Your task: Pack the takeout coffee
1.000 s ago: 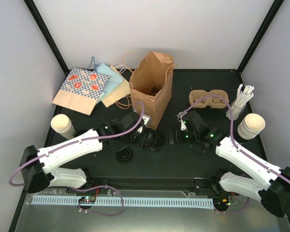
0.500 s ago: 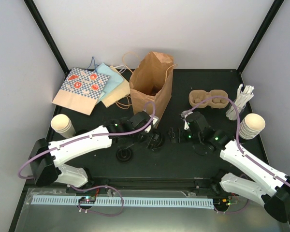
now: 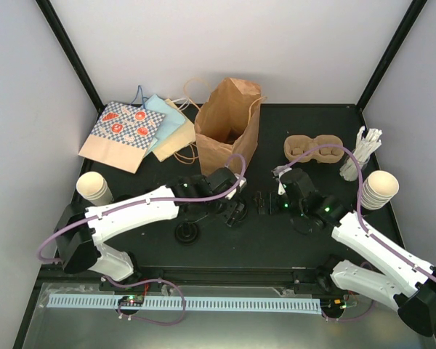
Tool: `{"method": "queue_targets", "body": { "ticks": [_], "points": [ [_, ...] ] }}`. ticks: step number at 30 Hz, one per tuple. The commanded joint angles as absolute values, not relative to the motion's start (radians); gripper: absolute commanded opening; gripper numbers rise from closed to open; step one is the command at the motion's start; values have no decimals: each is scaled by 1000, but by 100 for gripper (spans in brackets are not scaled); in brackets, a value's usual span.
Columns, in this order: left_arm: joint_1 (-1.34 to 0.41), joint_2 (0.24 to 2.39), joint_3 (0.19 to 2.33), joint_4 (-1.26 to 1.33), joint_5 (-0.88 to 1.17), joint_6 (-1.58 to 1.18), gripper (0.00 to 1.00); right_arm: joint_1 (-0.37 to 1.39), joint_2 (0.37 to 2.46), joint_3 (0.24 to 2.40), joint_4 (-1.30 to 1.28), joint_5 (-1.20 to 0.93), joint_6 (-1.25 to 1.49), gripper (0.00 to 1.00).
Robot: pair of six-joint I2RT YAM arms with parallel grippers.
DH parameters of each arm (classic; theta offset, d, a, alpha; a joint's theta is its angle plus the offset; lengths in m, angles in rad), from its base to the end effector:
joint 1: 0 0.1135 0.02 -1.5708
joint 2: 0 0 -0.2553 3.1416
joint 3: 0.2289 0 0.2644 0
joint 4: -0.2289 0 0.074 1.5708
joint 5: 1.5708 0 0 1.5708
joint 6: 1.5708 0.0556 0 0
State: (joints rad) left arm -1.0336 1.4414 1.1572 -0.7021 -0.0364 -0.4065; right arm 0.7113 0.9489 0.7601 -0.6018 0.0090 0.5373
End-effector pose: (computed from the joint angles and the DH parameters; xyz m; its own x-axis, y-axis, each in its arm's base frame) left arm 0.1668 -0.2761 0.2440 -0.7274 0.4491 -0.5188 0.6104 0.7689 -0.1903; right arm 0.1720 0.1476 0.2395 -0.7942 -0.0088 -0.6076 -0.2811 0.8918 0.3545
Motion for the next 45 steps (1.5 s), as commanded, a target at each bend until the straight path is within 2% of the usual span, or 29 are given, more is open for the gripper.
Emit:
{"method": "queue_targets", "body": {
  "ticks": [1, 18, 32, 42, 45],
  "points": [
    [-1043, 1467, 1209, -725, -67, -382, 64, 710, 936, 761, -591, 32, 538, 100],
    [-1061, 1558, 1239, -759, -171, -371, 63, 712, 919, 752, -605, 45, 537, 100],
    [-1066, 1609, 1253, -757, -159, -368, 63, 711, 925, 744, -603, 36, 536, 100],
    [-1068, 1687, 1307, -858, -157, -384, 60, 710, 937, 674, -555, -26, 607, 100],
    [-1068, 1697, 1302, -865, -154, -389, 60, 688, 951, 639, -507, -95, 631, 89]
  ]
}}
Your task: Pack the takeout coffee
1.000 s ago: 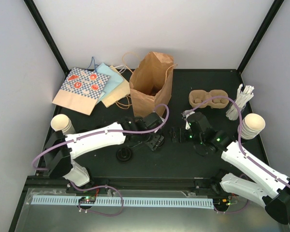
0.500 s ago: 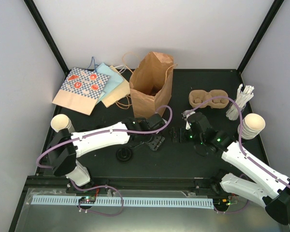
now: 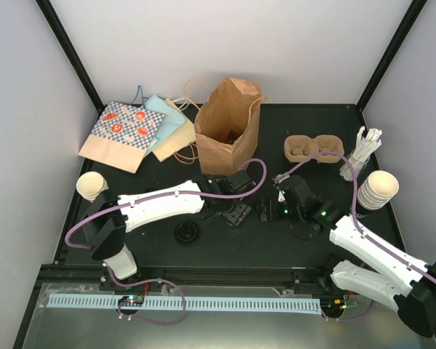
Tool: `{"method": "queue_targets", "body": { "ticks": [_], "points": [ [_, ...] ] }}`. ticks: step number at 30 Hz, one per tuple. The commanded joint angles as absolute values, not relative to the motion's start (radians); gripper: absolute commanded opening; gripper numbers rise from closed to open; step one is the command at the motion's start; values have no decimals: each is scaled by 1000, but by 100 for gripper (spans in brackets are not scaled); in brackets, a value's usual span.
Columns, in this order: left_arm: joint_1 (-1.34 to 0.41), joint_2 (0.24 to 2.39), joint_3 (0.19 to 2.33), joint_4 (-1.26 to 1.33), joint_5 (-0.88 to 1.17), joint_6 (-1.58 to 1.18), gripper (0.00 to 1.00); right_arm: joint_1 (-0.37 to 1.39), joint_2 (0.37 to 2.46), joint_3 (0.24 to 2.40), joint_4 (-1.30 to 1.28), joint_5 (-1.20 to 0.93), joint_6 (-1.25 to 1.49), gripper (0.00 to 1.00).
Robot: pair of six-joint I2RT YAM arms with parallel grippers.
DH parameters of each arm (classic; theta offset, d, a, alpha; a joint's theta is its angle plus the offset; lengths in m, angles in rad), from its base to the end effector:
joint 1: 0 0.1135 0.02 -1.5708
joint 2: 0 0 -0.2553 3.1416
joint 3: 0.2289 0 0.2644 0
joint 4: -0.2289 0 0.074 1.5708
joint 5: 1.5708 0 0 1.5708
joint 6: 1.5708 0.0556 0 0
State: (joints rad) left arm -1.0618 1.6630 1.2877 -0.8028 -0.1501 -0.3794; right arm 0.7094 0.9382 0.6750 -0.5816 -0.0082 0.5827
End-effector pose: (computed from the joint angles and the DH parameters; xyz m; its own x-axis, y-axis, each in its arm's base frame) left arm 0.1800 -0.3055 0.2100 -0.7276 0.5524 -0.4066 0.6094 0.7928 -0.0134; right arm 0.1661 0.1432 0.2134 -0.8345 0.0088 -0.5510 -0.2351 0.8986 0.3704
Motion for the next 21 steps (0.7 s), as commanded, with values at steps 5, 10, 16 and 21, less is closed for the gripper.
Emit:
{"method": "queue_targets", "body": {
  "ticks": [5, 10, 16, 21],
  "points": [
    [-1067, 1720, 1300, -878, -134, -387, 60, 588, 979, 565, -368, -338, 638, 65],
    [-1067, 1729, 1289, -867, -98, -381, 59, 563, 999, 525, -261, -463, 647, 56],
    [-1066, 1753, 1282, -860, -66, -376, 58, 549, 1054, 490, -156, -555, 668, 45],
    [-1066, 1768, 1274, -868, -48, -381, 57, 539, 1108, 482, -119, -566, 679, 45]
  ]
}}
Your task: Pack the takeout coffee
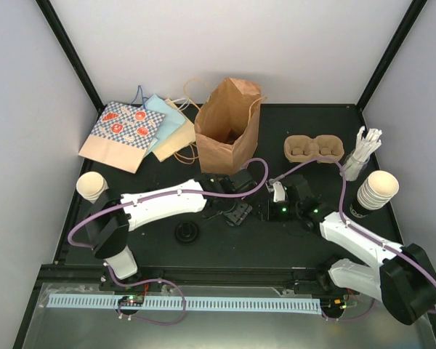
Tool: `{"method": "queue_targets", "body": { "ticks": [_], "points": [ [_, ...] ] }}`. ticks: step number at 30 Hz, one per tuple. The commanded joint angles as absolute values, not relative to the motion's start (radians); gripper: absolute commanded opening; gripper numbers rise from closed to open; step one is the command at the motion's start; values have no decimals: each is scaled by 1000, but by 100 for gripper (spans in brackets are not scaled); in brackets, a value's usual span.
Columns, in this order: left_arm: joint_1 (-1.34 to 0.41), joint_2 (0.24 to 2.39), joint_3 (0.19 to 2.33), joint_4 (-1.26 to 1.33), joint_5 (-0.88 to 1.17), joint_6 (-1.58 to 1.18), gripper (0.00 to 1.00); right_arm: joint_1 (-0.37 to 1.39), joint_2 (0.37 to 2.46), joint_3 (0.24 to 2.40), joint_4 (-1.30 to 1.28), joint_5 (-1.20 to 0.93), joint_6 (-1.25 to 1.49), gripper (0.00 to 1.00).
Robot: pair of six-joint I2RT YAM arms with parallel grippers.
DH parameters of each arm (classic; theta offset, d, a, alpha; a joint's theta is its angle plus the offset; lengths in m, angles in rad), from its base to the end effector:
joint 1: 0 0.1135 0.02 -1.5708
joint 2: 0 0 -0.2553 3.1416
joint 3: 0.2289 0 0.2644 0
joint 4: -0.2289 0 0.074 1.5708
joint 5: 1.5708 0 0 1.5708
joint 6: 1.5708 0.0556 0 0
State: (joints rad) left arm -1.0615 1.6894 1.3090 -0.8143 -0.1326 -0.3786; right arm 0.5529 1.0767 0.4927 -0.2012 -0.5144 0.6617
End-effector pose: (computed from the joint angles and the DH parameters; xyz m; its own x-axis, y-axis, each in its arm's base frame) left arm 0.1815 -0.3099 0.2070 -0.7325 0.5603 -0.3867 0.6145 0.7886 -0.0215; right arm 0.1843 0.1459 0.1598 -0.9375 0.0501 -0.3442 -0.2246 0.6685 0.7090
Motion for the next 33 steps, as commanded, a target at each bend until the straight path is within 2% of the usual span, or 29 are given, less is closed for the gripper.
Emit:
{"method": "queue_targets", "body": {
  "ticks": [1, 19, 33],
  "points": [
    [-1066, 1771, 1270, -869, -45, -383, 57, 537, 1118, 478, -110, -571, 682, 45],
    [-1068, 1774, 1209, -831, 19, -373, 55, 424, 1243, 396, -5, -638, 674, 41],
    [-1094, 1778, 1169, -796, 40, -377, 53, 392, 1372, 430, 24, -681, 658, 29]
  ]
}}
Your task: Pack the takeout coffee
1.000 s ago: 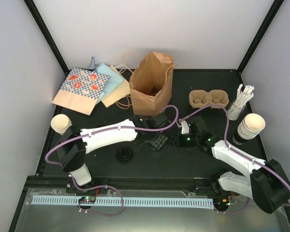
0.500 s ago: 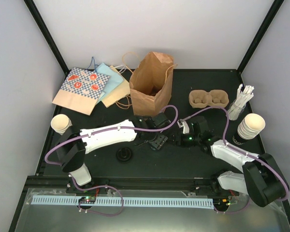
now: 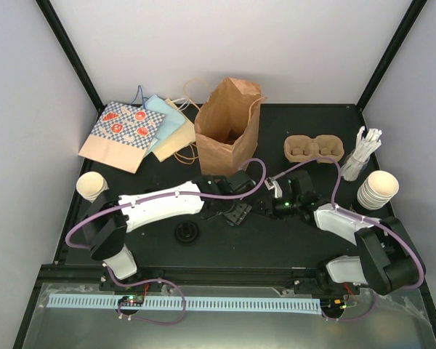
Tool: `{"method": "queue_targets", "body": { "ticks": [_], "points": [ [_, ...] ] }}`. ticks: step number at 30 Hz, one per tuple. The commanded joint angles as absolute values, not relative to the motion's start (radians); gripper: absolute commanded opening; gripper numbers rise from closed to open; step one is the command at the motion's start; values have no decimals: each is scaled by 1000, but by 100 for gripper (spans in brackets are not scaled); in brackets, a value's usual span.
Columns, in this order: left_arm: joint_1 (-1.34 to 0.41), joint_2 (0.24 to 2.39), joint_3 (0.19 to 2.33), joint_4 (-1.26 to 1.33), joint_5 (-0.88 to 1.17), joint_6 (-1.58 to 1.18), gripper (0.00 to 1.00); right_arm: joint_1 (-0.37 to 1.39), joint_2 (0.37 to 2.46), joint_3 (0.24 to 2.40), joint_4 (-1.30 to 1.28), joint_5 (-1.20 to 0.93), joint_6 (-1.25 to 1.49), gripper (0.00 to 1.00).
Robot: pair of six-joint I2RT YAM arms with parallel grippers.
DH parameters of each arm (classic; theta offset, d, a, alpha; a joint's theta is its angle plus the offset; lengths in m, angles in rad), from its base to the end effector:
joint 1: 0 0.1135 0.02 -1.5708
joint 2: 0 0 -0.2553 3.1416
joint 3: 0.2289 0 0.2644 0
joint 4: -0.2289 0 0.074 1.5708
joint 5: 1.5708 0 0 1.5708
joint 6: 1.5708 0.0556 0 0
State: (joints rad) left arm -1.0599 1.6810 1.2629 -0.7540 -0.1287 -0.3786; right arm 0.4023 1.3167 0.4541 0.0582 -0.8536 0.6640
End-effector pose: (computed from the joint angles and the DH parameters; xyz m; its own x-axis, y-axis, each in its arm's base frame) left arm 0.1812 -0.3087 0.1985 -0.7294 0.5517 -0.4044 0.6146 0.7881 -0.0336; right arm 0.2095 0.1347 0.1244 -0.9771 0.0245 -0.2116 -0.1729 0.4890 0.8550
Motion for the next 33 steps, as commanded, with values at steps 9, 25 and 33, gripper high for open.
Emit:
{"method": "queue_targets", "body": {
  "ticks": [9, 25, 33],
  "points": [
    [-1109, 1780, 1152, -814, -15, -391, 51, 362, 1288, 500, -73, -673, 606, 33],
    [-1109, 1728, 1132, -804, -7, -314, 50, 361, 1248, 505, -86, -750, 544, 39],
    [-1117, 1734, 1128, -793, 10, -302, 50, 362, 1310, 489, -65, -712, 557, 37]
  ]
}}
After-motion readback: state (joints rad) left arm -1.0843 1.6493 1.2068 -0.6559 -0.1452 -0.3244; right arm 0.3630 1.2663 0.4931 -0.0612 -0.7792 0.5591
